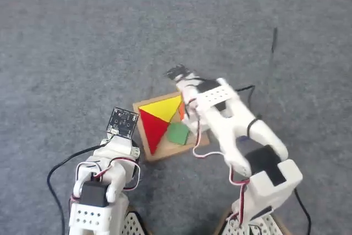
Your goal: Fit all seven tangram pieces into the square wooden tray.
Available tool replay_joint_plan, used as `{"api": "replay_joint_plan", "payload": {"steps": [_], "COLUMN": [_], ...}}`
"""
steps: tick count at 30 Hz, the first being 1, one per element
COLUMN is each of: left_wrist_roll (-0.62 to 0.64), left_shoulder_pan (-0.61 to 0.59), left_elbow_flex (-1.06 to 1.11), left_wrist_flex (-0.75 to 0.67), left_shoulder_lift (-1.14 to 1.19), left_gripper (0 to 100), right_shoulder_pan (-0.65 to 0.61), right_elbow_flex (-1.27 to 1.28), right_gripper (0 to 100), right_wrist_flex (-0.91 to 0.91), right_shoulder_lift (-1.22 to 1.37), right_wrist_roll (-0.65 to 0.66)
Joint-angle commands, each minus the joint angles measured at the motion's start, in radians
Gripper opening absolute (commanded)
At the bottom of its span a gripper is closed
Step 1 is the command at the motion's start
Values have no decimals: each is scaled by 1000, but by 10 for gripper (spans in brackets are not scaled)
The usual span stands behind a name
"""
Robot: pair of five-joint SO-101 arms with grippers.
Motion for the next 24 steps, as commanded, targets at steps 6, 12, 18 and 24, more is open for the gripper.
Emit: {"api": "replay_joint_plan", "payload": {"steps": [6, 12, 18, 24], "left_wrist_roll": [-3, -3, -3, -3], "left_shoulder_pan": [-5, -5, -5, -5], "left_elbow_flex": [-10, -10, -10, -10], "left_wrist_flex": [3, 3, 3, 3], "left_shoulder_lift": [-18, -18, -18, -18], "left_gripper": [19, 19, 19, 19], "right_shoulder_pan": [96, 157, 127, 59], "right_elbow_flex": [21, 57, 221, 373], "right_gripper": [143, 143, 143, 143], "right_wrist_flex": [25, 24, -15, -79], "right_shoulder_lift": [-16, -16, -159, -417], "right_wrist_roll": [-17, -14, -18, -11]}}
